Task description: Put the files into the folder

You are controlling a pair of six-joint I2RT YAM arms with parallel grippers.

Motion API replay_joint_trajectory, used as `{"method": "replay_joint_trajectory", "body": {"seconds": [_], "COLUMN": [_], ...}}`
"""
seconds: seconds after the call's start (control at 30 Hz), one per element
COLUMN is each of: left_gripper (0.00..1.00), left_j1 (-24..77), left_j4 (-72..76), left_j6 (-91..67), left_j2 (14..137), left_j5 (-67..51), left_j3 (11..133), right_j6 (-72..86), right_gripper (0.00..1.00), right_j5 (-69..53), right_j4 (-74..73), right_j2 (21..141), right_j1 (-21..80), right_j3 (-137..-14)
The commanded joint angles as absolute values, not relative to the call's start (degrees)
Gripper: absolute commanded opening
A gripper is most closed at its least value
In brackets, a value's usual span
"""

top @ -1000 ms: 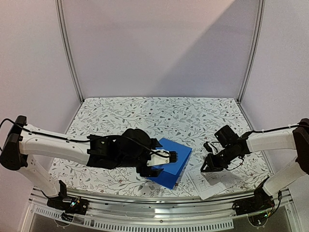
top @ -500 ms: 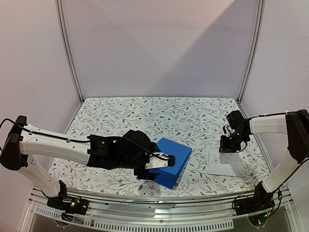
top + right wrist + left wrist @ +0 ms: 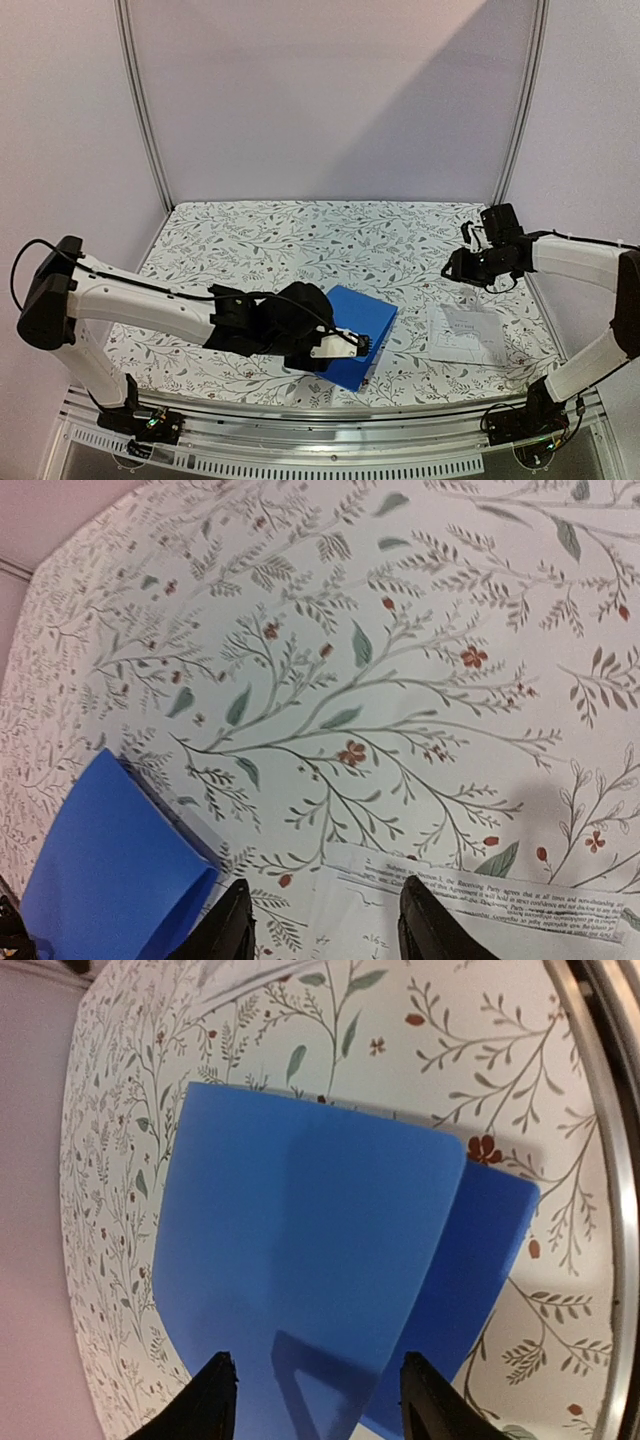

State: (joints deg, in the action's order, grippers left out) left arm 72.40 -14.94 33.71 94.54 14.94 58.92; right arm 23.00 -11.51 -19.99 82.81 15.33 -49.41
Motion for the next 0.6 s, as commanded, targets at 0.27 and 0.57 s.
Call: {"method": "replay_joint_trajectory", "body": {"seconds": [0.27, 0.57], "left_gripper": [0.11, 0.00], "left_j1": [74.2, 73.8], "left_j4": [-13.8, -22.1], "left_j6": [37.4, 34.6], "left_j2": [102.1, 105.7], "left_j5": [33.8, 37.6], "left_j3": [71.8, 83.2], "right_j6": [24.9, 23.0], "right_gripper": [0.50, 0.49], "right_j5": [-18.6, -18.7], "right_j4": [-10.9, -12.1], "right_j2": [77.2, 76.7], "right_j1": [19.7, 22.6], "right_j3": [-45.2, -48.0]}}
